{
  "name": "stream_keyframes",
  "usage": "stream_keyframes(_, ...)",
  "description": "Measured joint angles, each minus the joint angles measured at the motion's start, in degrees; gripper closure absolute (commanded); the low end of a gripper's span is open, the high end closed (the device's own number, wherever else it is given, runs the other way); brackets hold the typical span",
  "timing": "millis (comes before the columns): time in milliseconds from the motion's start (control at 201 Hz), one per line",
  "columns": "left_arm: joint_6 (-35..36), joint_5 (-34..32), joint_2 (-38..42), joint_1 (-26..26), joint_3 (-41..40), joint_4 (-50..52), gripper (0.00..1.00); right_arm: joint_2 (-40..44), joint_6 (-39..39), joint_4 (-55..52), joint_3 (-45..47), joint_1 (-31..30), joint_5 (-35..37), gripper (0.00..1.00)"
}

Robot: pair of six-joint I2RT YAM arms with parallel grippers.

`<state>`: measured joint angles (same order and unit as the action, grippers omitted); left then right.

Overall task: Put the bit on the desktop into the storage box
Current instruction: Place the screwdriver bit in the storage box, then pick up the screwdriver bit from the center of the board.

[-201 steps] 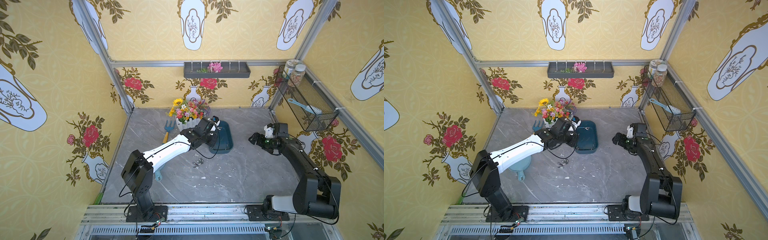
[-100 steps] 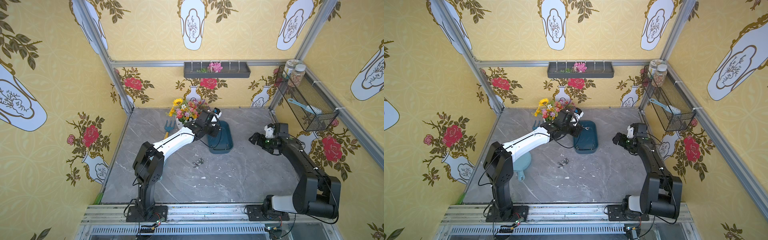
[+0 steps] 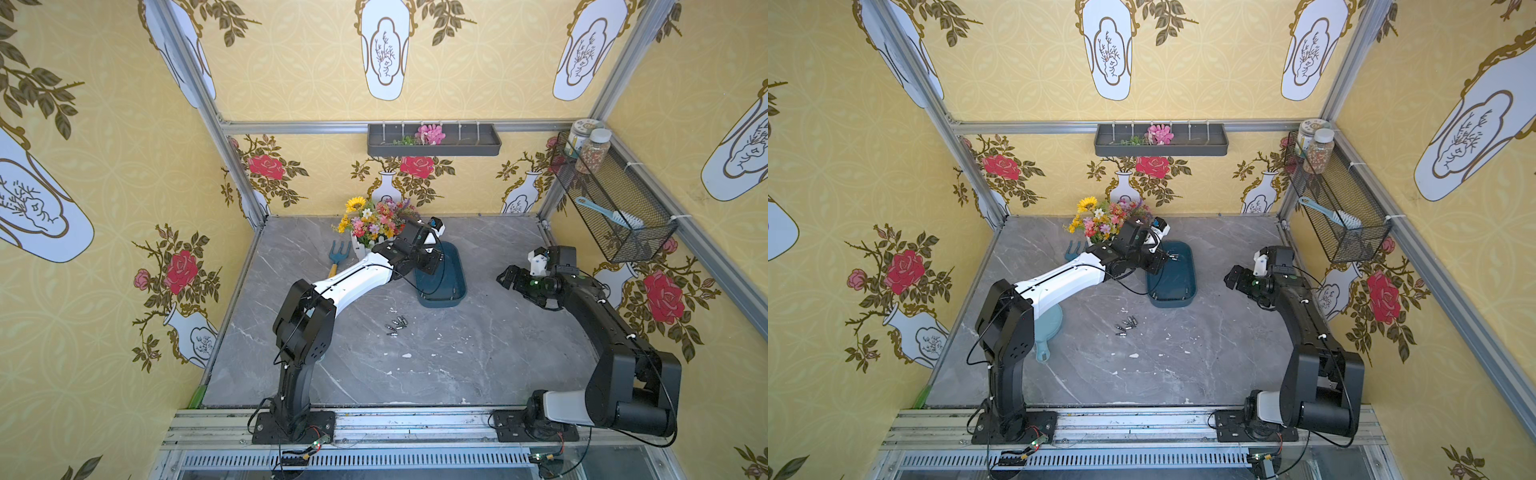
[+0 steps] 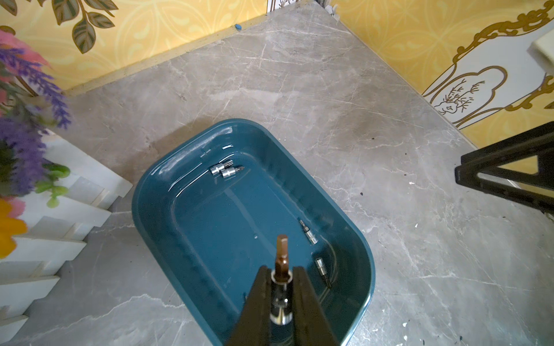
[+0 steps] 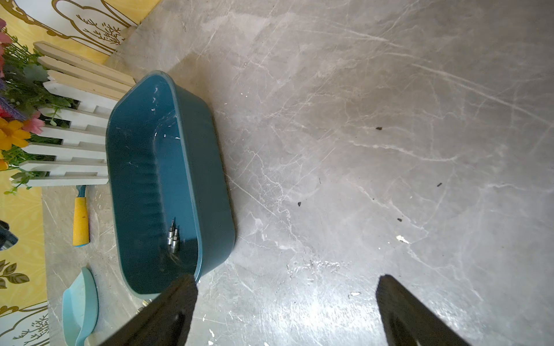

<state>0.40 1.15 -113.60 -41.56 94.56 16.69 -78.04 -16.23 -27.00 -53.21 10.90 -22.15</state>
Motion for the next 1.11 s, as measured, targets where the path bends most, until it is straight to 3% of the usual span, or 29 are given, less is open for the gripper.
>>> stream_keyframes(538, -0.04, 0.33, 0.04, 0.15, -0.59, -0.72, 0.65, -0.24, 0.02, 0.02, 0.00, 0.02, -0.09, 0.03)
stream_keyframes(907, -1.11, 0.33, 8.74, 0.52, -9.46, -4.28, 0.48, -0.28, 0.04, 0.00, 0.00, 0.02, -0.17, 0.03)
stream_keyframes(1107, -1.95, 0.04, 15.43, 0.52, -16.24, -5.99, 0.45, -0.28, 0.02, 0.00, 0.00, 0.02, -0.20, 0.03)
